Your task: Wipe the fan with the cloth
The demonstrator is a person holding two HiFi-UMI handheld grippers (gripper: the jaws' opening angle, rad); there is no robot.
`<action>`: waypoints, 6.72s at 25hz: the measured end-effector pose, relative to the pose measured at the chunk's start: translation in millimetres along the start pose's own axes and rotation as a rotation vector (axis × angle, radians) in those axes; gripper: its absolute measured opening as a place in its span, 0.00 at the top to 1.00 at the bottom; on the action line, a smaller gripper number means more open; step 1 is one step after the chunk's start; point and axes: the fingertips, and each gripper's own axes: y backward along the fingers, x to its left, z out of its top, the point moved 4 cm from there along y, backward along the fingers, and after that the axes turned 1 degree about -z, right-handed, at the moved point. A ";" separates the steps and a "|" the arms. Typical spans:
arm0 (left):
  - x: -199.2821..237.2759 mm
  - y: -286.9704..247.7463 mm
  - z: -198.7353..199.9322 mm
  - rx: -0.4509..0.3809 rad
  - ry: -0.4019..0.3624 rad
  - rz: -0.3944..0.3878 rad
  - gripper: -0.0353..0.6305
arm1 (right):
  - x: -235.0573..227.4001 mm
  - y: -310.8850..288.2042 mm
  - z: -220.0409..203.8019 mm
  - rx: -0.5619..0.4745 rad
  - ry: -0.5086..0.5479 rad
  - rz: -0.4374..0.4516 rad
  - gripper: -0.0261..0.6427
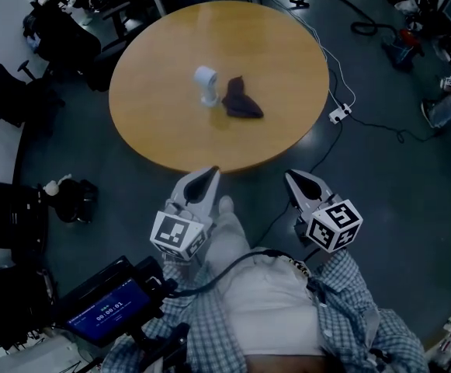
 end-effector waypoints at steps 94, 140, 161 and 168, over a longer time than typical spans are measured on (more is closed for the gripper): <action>169.2 -168.5 13.9 0.267 -0.304 0.116 0.74 | 91.0 -207.8 191.1 -0.030 0.568 0.578 0.83; 171.8 -141.1 59.7 -0.001 -0.198 0.016 0.74 | 29.5 -230.0 172.0 -0.078 0.282 0.540 0.83; 120.2 -148.4 57.6 0.005 -0.291 -0.263 0.74 | -22.5 -319.9 132.3 0.265 0.637 0.438 0.83; 142.8 -138.0 24.2 0.096 -0.208 -0.162 0.74 | -69.1 -277.7 112.7 0.297 0.430 0.243 0.83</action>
